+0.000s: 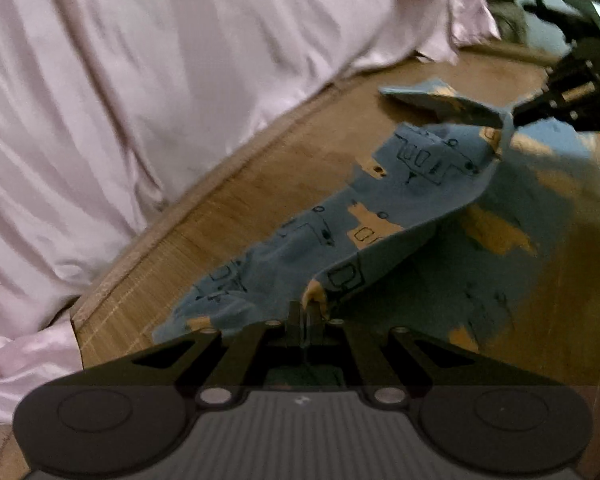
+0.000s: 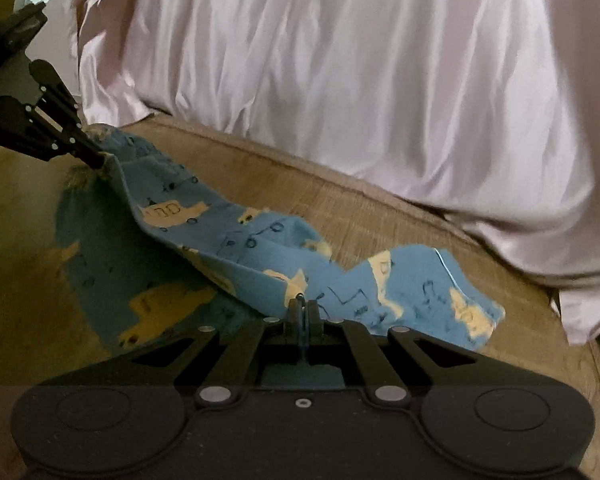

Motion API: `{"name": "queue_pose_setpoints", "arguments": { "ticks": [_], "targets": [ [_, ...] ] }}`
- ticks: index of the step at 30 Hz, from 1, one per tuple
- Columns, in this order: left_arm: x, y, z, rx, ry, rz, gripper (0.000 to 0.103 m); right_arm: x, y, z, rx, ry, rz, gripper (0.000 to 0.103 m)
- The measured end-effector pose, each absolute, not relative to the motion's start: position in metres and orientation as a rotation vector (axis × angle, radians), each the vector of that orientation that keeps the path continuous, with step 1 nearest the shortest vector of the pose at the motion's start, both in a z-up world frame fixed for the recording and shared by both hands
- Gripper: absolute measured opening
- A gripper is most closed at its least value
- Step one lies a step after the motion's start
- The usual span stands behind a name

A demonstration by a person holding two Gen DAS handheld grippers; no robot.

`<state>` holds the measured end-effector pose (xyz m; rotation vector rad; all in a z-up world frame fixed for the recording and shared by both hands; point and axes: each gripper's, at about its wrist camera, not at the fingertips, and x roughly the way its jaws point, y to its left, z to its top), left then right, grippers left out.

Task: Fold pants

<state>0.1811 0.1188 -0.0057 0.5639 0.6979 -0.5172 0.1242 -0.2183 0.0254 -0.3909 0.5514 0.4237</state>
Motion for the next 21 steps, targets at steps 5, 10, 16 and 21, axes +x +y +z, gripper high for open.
{"name": "queue_pose_setpoints", "arguments": {
  "ticks": [5,10,16,21],
  "targets": [
    [0.163,0.119,-0.002,0.588,0.646,-0.519,0.001,0.109,-0.215,0.022,-0.374,0.489,0.382,0.000],
    [0.156,0.124,-0.011,0.636,0.704,-0.570,0.001,0.071,-0.214,0.025,-0.471,0.460,0.444,0.000],
    [0.147,0.123,-0.030,0.696,0.758,-0.611,0.001,0.061,-0.202,-0.004,-0.516,0.546,0.476,0.000],
    [0.151,0.126,-0.036,0.702,0.781,-0.625,0.001,0.058,-0.200,-0.013,-0.541,0.570,0.479,0.000]
  ]
}}
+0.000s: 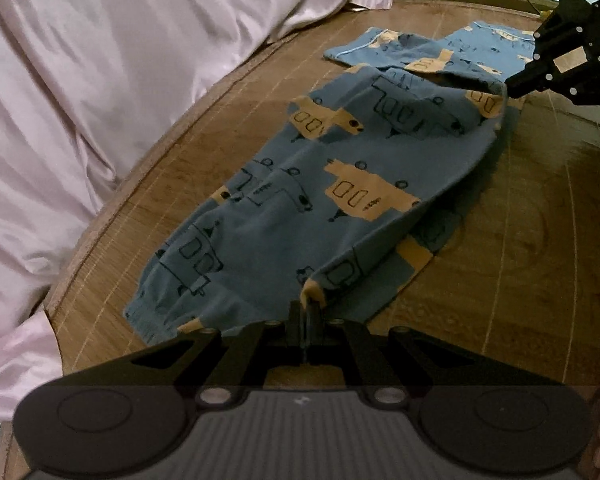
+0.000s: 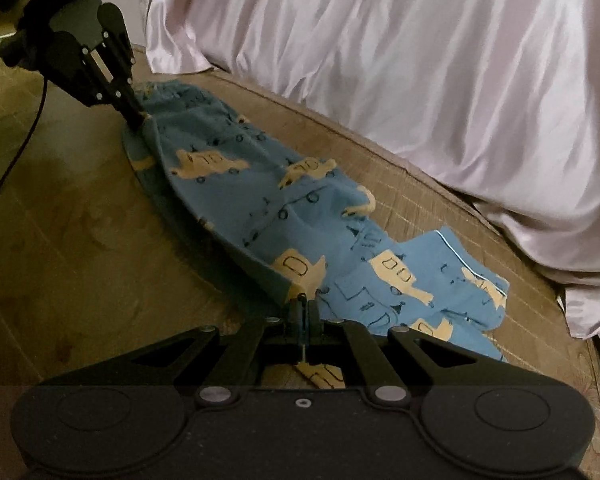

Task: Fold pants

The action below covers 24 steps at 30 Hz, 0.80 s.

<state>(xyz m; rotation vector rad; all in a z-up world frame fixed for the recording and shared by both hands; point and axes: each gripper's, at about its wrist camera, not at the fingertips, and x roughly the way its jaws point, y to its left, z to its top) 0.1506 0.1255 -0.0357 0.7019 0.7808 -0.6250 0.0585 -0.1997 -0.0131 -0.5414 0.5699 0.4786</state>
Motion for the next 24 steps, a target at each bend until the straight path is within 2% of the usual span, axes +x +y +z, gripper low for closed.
{"name": "queue_pose_setpoints", "arguments": {
  "ticks": [3,4,6,7,8,10,12,14,15,16,17,19,24],
  "targets": [
    [0.151,0.124,-0.039,0.709,0.807,-0.642,0.005,0.060,-0.197,-0.018,-0.550,0.591,0.488,0.000],
    [0.150,0.125,-0.039,0.707,0.816,-0.652,0.010,0.060,-0.198,-0.019,-0.556,0.599,0.493,0.000],
    [0.146,0.126,-0.037,0.699,0.817,-0.668,0.030,0.059,-0.198,-0.022,-0.564,0.615,0.493,0.007],
    [0.144,0.127,-0.035,0.690,0.820,-0.671,0.040,0.059,-0.201,-0.022,-0.559,0.617,0.486,0.018],
    [0.143,0.128,-0.032,0.675,0.824,-0.671,0.043,0.058,-0.203,-0.021,-0.546,0.617,0.477,0.032],
    [0.143,0.126,-0.026,0.637,0.840,-0.676,0.049,0.060,-0.210,-0.017,-0.505,0.620,0.462,0.051],
    [0.145,0.119,-0.018,0.585,0.835,-0.680,0.060,0.064,-0.217,-0.012,-0.463,0.610,0.434,0.061],
    [0.154,0.106,-0.009,0.554,0.814,-0.700,0.076,0.072,-0.225,-0.009,-0.427,0.614,0.385,0.086],
    [0.161,0.097,-0.004,0.542,0.792,-0.710,0.080,0.078,-0.231,-0.008,-0.402,0.615,0.350,0.091],
    [0.170,0.088,0.001,0.529,0.771,-0.711,0.090,0.085,-0.236,-0.006,-0.378,0.617,0.316,0.096],
    [0.181,0.077,0.006,0.516,0.760,-0.710,0.100,0.090,-0.241,-0.005,-0.355,0.618,0.285,0.098],
    [0.204,0.056,0.015,0.503,0.750,-0.733,0.101,0.099,-0.250,-0.002,-0.318,0.608,0.234,0.102],
    [0.282,-0.002,0.031,0.406,0.841,-0.771,0.102,0.126,-0.279,0.002,-0.203,0.594,0.098,0.102]
  ]
}}
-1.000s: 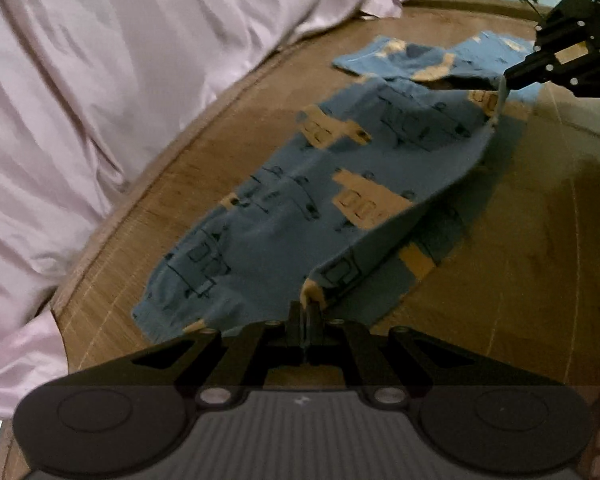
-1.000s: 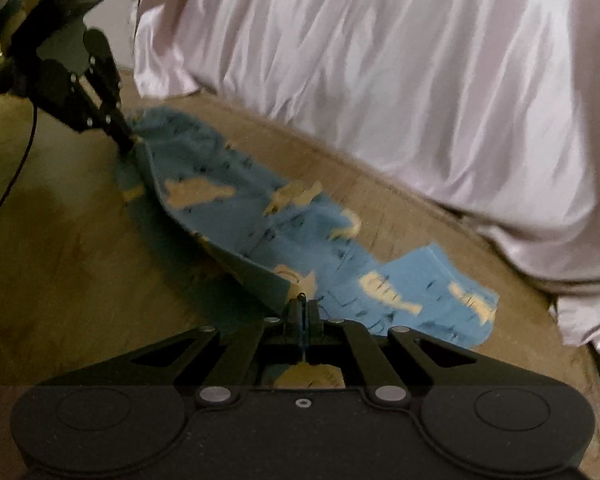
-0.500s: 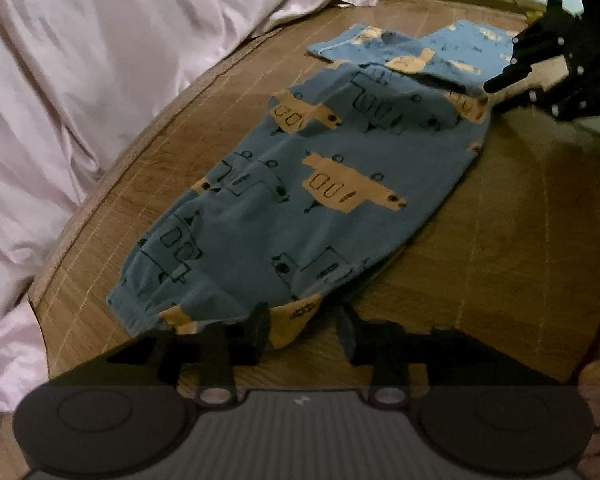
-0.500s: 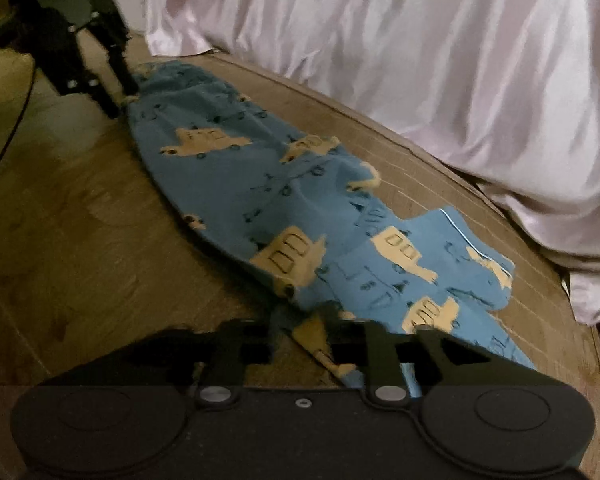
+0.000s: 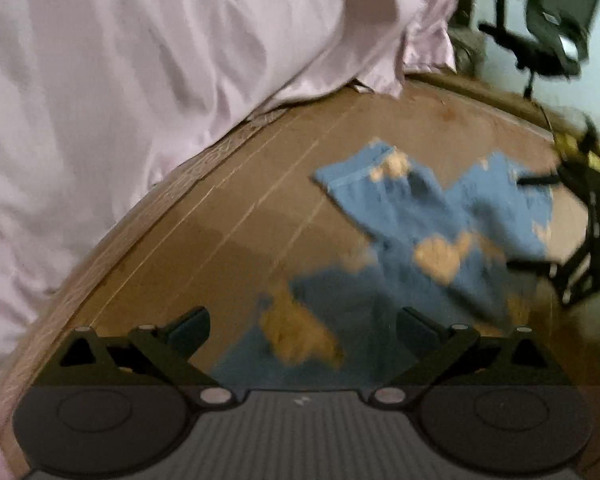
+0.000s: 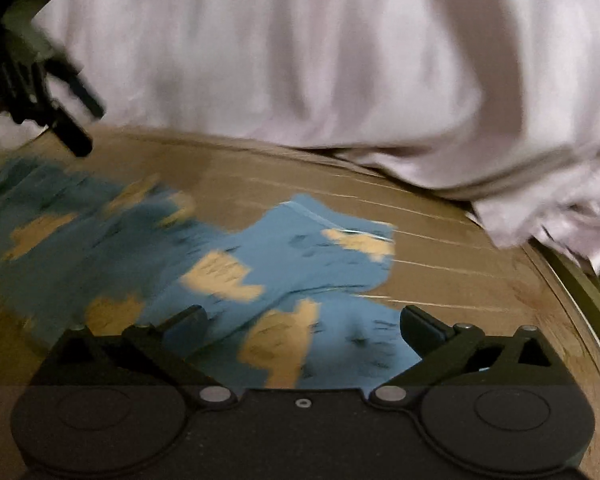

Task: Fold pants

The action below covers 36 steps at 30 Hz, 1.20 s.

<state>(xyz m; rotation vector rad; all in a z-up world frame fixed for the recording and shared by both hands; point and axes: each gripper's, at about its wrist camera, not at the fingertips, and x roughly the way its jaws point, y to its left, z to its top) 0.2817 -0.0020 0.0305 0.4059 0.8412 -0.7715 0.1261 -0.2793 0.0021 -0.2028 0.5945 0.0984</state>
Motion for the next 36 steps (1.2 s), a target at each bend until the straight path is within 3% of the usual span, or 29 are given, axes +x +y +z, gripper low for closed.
{"name": "queue_pose_setpoints", "arguments": {
  "ticks": [6,10,13,16,19,21,23,24,26,29,36],
  "targets": [
    [0.271,-0.034,0.012,0.239,0.745,-0.883,0.102,0.206,-0.326,0.022,-0.039,0.703,0.085,0.102],
    [0.240,-0.055,-0.014,0.120,0.751,-0.990,0.101,0.287,-0.322,0.029,0.011,0.854,0.227,0.102],
    [0.230,-0.064,-0.040,0.007,0.836,-1.001,0.095,0.333,-0.301,0.027,-0.005,0.955,0.302,0.101],
    [0.235,-0.064,-0.063,-0.143,0.987,-0.945,0.087,0.363,-0.281,0.025,0.008,1.010,0.307,0.088],
    [0.237,-0.060,-0.068,-0.225,1.013,-0.894,0.079,0.381,-0.265,0.016,0.038,1.068,0.244,0.074],
    [0.241,-0.061,-0.069,-0.252,1.034,-0.881,0.061,0.391,-0.256,0.009,0.006,1.097,0.192,0.062],
    [0.245,-0.062,-0.075,-0.282,1.080,-0.856,0.045,0.394,-0.250,0.000,-0.037,1.115,0.135,0.039],
    [0.245,-0.061,-0.076,-0.289,1.083,-0.842,0.040,0.393,-0.250,-0.002,-0.036,1.109,0.117,0.036],
    [0.250,-0.063,-0.080,-0.298,1.104,-0.824,0.016,0.389,-0.251,-0.001,-0.038,1.085,0.106,0.011],
    [0.251,-0.065,-0.081,-0.288,1.129,-0.808,0.003,0.379,-0.268,0.010,0.025,1.024,0.093,0.010],
    [0.242,-0.091,-0.048,-0.115,1.034,-0.909,0.000,0.282,-0.357,0.078,0.233,0.672,0.055,0.010]
  ]
}}
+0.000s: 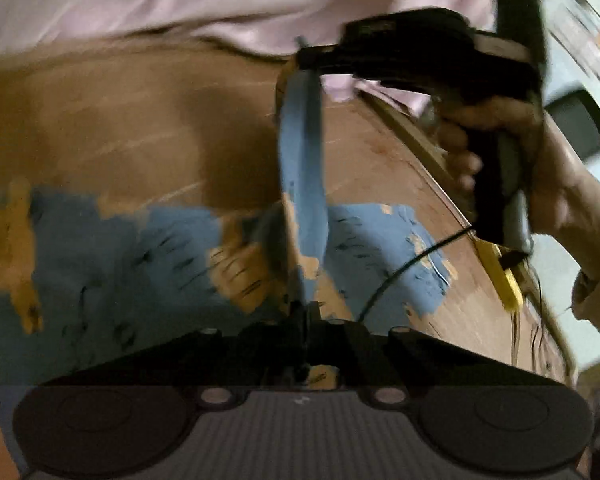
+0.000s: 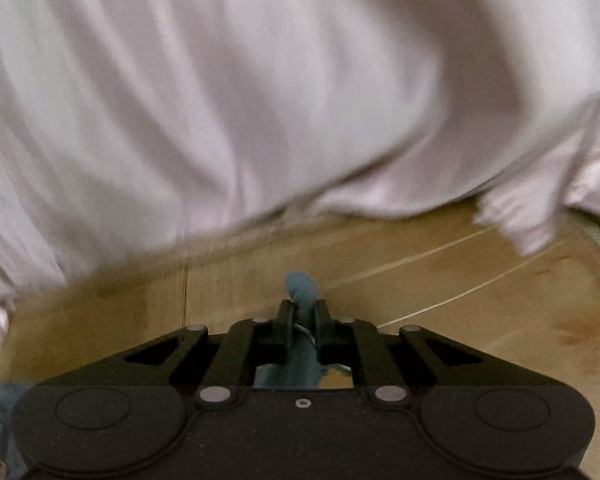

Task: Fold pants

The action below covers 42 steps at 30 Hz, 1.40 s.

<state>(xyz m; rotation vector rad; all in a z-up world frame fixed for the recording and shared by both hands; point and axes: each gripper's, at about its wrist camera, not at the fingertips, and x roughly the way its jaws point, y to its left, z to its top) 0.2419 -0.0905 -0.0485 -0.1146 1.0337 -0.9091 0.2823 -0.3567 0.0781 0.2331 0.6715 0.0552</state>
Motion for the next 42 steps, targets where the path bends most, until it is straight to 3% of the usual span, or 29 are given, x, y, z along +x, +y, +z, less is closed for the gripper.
{"name": "queue_pose_setpoints", "arguments": {
  "ticks": [5,10,13,15,17,18,20,23,28,29,30,31,32,35,39,42],
  "targets": [
    [0.219,-0.132,-0.018,0.261,0.935,-1.102,0.000,0.173,-0.419,0.091,0.364,0.502,-0.084,0.011],
    [0.196,-0.179,-0.035,0.638,0.949,-1.284,0.000,0.090,-0.442,0.035,0.522,0.481,-0.264,0.011],
    [0.196,-0.198,-0.050,0.678,1.022,-1.349,0.001,0.065,-0.443,0.008,0.559,0.493,-0.319,0.012],
    [0.204,-0.204,-0.046,0.600,1.027,-1.393,0.012,0.050,-0.444,0.001,0.578,0.495,-0.324,0.021],
    [0.218,-0.205,-0.033,0.520,0.960,-1.424,0.043,0.044,-0.444,-0.004,0.604,0.491,-0.327,0.029],
    [0.225,-0.211,-0.027,0.504,0.932,-1.428,0.049,0.041,-0.446,-0.006,0.615,0.487,-0.325,0.033],
    [0.240,-0.231,-0.019,0.494,0.865,-1.418,0.054,0.037,-0.450,-0.010,0.634,0.474,-0.322,0.045],
    [0.260,-0.281,-0.023,0.475,0.834,-1.403,0.056,0.038,-0.456,-0.017,0.685,0.462,-0.322,0.052],
    [0.295,-0.337,-0.044,0.395,1.005,-1.367,0.054,0.040,-0.459,-0.021,0.687,0.462,-0.328,0.047],
    [0.296,-0.342,-0.048,0.403,1.016,-1.377,0.052,0.043,-0.457,-0.022,0.667,0.479,-0.331,0.030],
    [0.294,-0.345,-0.054,0.428,1.020,-1.394,0.050,0.046,-0.455,-0.021,0.635,0.493,-0.332,0.021],
    [0.291,-0.350,-0.059,0.475,1.013,-1.400,0.039,0.048,-0.451,-0.020,0.602,0.506,-0.332,0.012],
    [0.285,-0.355,-0.063,0.537,0.986,-1.389,0.019,0.050,-0.448,-0.019,0.575,0.509,-0.334,0.009],
    [0.273,-0.355,-0.068,0.593,0.913,-1.380,0.005,0.046,-0.436,-0.013,0.472,0.504,-0.356,0.007],
    [0.245,-0.342,-0.056,0.642,0.750,-1.439,0.005,0.031,-0.416,-0.009,0.389,0.549,-0.419,0.006],
    [0.234,-0.331,-0.055,0.638,0.734,-1.511,0.009,0.026,-0.407,-0.017,0.357,0.596,-0.453,0.006]
  ]
}}
